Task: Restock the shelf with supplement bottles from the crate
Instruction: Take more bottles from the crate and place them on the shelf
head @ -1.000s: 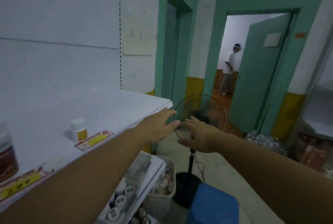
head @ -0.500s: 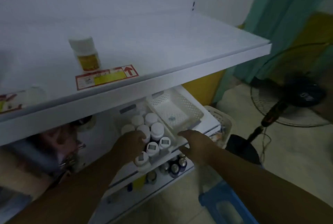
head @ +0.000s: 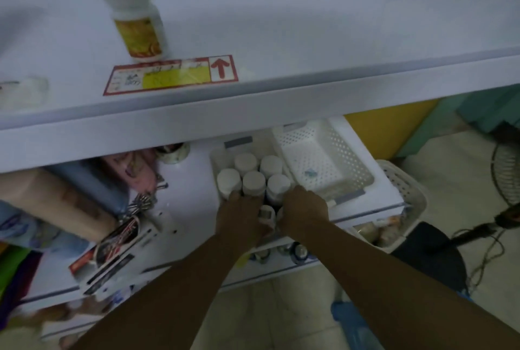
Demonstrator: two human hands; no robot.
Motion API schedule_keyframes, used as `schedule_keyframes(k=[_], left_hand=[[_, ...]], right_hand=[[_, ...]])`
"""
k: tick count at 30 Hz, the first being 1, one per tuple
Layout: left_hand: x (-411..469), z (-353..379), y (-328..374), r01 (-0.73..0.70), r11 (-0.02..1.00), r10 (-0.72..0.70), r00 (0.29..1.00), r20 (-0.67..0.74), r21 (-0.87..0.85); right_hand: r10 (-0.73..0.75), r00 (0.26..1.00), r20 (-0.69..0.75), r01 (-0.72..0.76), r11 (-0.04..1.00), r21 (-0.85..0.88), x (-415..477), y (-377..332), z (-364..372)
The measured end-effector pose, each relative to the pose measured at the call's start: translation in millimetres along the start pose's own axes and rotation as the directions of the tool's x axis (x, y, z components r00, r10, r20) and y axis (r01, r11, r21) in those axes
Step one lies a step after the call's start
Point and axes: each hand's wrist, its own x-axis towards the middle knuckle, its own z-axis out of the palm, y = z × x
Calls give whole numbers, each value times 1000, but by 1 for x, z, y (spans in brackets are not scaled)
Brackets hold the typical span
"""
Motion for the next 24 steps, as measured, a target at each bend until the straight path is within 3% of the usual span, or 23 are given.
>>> schedule_keyframes(k=[4,7,9,11,13,15,17,19,21,24], left_hand=[[1,-22,-5,-20,975,22,1000,7,-223],[-12,-61,-5,-78,925,57,996,-66,-373],[-35,-90,-5,-98,827,98,995,-30,-553],[-68,-117,-6,-73,658,152,988,37,-749],[-105,-141,-7,-51,431,193,980,37,-901],[-136,-163,-4,-2,159,149,989,22,-987],[-155,-188,2,-2,-50,98,995,-7,-999],[-168,-218,8,-27,-165,98,994,-43,-986],[-178,-246,10,-35,-252,106,992,-64,-967],[-194,-269,4,-99,-263,85,989,-125,-960]], right_hand=[[-23,998,56,14,987,162,-4,15,-22],[35,999,-23,-24,927,375,-25,19,-56],[78,992,-103,-5,819,573,-56,16,-83],[41,990,-138,72,688,722,-96,10,-109],[20,985,-171,138,495,858,-139,0,-133],[85,975,-207,186,206,961,-171,-14,-154],[161,967,-200,211,-60,976,-182,-30,-171],[153,975,-163,205,-324,924,-185,-53,-193],[24,996,-84,83,-572,816,-183,-81,-213],[-181,980,-83,-71,-709,702,-182,-124,-226]])
